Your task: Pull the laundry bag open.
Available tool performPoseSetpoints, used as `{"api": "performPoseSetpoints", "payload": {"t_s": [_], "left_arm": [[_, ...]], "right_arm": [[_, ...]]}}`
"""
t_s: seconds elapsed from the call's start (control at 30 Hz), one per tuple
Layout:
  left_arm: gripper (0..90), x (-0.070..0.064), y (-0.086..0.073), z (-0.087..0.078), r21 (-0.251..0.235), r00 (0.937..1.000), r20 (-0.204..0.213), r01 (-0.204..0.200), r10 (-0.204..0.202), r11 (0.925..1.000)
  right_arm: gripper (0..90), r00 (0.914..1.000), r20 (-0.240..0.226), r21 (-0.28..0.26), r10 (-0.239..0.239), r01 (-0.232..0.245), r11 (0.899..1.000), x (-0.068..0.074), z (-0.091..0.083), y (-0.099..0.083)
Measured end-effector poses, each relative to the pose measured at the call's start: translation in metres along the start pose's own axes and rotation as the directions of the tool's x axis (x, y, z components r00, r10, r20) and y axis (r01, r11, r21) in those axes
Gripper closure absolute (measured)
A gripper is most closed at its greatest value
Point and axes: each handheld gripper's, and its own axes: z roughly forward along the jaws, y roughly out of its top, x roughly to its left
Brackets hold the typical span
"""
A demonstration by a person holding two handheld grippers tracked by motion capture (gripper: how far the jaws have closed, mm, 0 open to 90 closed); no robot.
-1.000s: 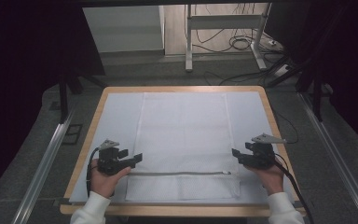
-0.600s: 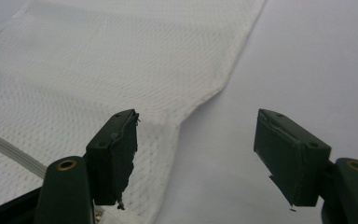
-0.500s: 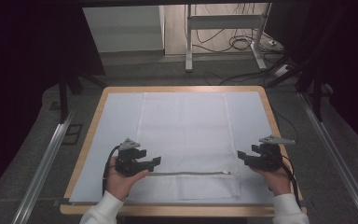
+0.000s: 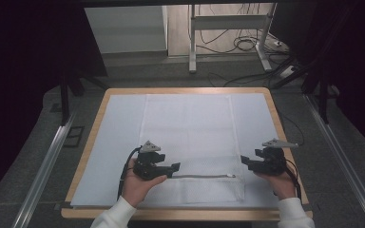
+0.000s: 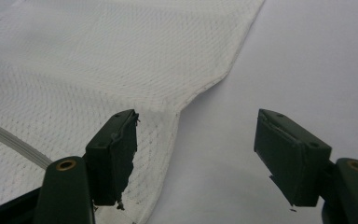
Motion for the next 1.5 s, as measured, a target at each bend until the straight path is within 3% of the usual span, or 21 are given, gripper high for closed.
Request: {"api": "performPoseSetpoints", "payload": {"t_s": [0.23, 0.43, 0.9, 1.5], "left_arm": [[29.9, -0.012, 0.002, 0.009, 0.022, 0.9993, 0.032, -0.021, 0.020, 0.9995], [30.3, -0.017, 0.004, 0.015, 0.030, 0.9989, 0.037, -0.029, 0.027, 0.9991], [34.4, -0.039, 0.009, 0.029, 0.060, 0.9926, 0.080, -0.096, 0.091, 0.9935], [35.1, -0.041, 0.007, 0.034, 0.080, 0.9910, 0.109, -0.087, 0.078, 0.9930]], "right_arm": [[29.1, 1.0000, -0.002, -0.012, 0.007, -0.007, 1.000, -0.001, -0.003, 0.000], [29.1, 1.0000, 0.000, -0.009, 0.004, -0.004, 1.000, -0.002, -0.002, 0.000], [28.9, 1.0000, -0.001, 0.001, -0.003, 0.003, 1.000, 0.002, 0.000, 0.000], [28.8, 0.9999, 0.006, 0.011, -0.015, 0.015, 1.000, 0.002, 0.001, -0.001]]}}
